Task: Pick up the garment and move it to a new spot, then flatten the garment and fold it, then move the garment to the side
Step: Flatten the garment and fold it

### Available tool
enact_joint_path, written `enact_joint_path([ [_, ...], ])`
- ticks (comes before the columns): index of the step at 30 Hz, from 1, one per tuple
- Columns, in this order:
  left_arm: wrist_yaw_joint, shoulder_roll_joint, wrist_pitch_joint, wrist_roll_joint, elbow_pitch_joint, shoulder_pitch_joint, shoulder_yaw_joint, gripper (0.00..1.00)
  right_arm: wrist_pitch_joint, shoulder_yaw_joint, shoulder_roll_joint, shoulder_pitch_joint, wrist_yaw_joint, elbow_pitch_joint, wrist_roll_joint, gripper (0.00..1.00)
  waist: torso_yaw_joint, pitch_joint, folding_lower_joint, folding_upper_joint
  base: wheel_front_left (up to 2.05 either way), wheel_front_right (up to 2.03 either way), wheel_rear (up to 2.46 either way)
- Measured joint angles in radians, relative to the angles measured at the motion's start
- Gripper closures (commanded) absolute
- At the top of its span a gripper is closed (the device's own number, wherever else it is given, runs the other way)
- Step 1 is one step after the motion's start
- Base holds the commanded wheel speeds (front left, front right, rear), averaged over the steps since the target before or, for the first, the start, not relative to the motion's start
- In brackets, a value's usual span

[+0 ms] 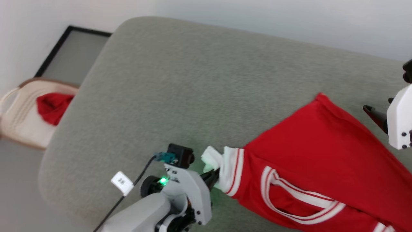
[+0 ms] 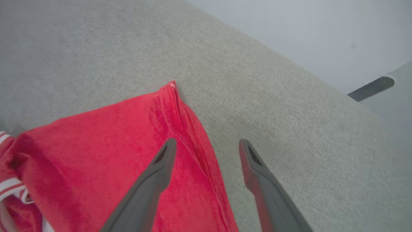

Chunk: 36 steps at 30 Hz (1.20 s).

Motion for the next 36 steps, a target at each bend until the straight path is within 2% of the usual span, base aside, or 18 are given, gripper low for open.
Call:
enact_joint_path([
  [9,-0.05,-0.091,-0.011,0.019,0.085,-0.053,-0.018,1.0,0.1,0.128,-0.022,-0.164,0.0,0.242,0.037,0.0,0.125,0.058,0.0,0.0,0.0,0.0,0.0],
  [17,-0.085,-0.134,-0.025,0.019,0.146,-0.068,-0.021,1.0,0.182,0.233,-0.026,-0.265,0.0,0.422,0.061,0.0,0.176,0.112,0.0,0.0,0.0,0.0,0.0],
  [18,-0.089,-0.139,-0.027,0.019,0.153,-0.07,-0.021,1.0,0.192,0.238,-0.023,-0.278,0.0,0.444,0.071,0.8,0.18,0.117,0.0,0.0,0.0,0.0,0.0],
  [19,-0.092,-0.142,-0.028,0.019,0.159,-0.071,-0.021,1.0,0.2,0.248,-0.02,-0.291,0.0,0.464,0.073,1.0,0.182,0.121,0.0,0.0,0.0,0.0,0.0],
  [29,-0.111,-0.154,-0.04,0.01,0.21,-0.082,-0.014,1.0,0.17,0.288,-0.001,-0.369,0.0,0.569,0.078,1.0,0.173,0.128,0.0,0.0,0.0,0.0,0.0],
  [36,-0.113,-0.126,-0.014,-0.002,0.222,-0.086,-0.005,1.0,0.123,0.296,0.013,-0.39,0.0,0.59,0.115,1.0,0.137,0.109,0.0,0.0,0.0,0.0,0.0],
])
